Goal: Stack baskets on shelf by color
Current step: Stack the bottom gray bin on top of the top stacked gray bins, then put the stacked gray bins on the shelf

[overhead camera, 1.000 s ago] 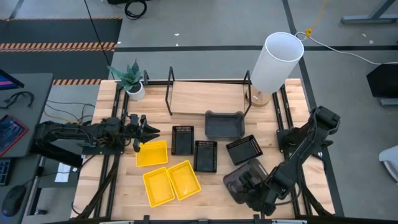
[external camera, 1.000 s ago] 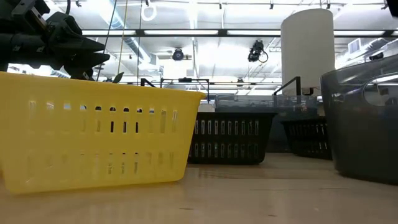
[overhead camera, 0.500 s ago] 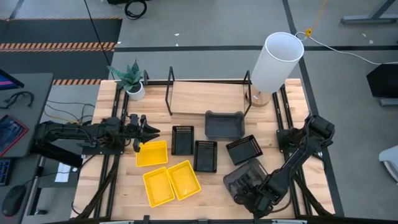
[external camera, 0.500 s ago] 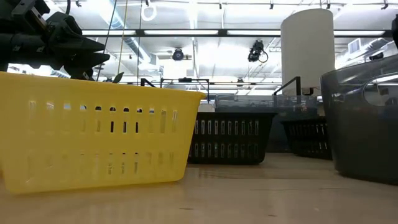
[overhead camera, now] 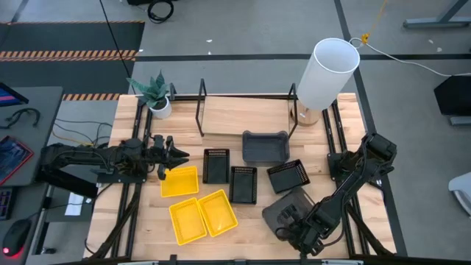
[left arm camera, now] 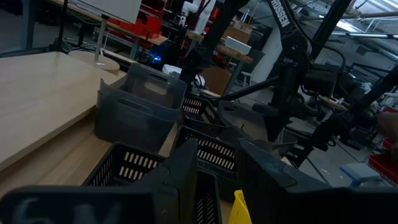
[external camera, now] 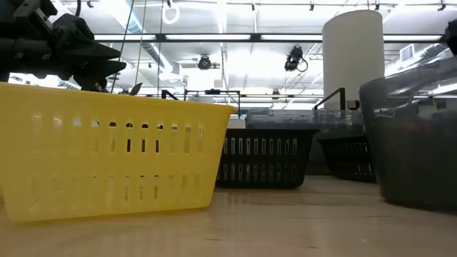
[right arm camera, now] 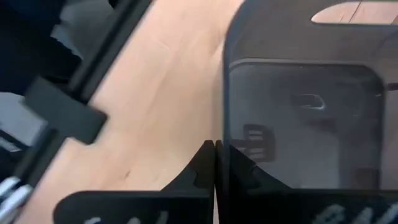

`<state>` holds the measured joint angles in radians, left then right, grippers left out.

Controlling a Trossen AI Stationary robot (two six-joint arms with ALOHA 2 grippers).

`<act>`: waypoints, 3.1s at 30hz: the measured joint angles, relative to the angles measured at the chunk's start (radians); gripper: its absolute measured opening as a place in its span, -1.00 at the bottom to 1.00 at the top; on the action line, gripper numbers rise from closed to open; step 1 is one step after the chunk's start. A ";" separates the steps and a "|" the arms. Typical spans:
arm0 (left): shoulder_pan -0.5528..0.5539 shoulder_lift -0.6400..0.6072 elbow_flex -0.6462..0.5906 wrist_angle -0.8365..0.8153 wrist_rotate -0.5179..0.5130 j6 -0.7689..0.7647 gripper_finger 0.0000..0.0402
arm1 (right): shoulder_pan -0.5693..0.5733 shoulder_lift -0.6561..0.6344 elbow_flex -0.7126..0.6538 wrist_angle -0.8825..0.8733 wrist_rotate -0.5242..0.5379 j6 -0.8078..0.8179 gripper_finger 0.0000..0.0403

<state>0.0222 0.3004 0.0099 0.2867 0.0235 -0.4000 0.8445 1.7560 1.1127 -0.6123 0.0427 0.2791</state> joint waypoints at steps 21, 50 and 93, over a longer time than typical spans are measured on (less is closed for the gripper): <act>0.000 0.000 0.000 0.000 0.000 0.000 -0.42 | -0.303 -0.447 0.000 -0.106 0.199 -0.155 -0.98; 0.000 0.000 0.000 0.000 0.000 0.000 -0.42 | -0.779 -0.254 0.001 -0.073 0.108 -0.385 -0.96; 0.000 0.000 0.000 0.000 0.000 0.000 -0.42 | -0.802 -0.415 -0.144 -0.022 0.016 -0.411 0.11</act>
<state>0.0223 0.3008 0.0101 0.2863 0.0235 -0.3997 0.0421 1.3411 0.9684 -0.6348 0.0588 -0.1324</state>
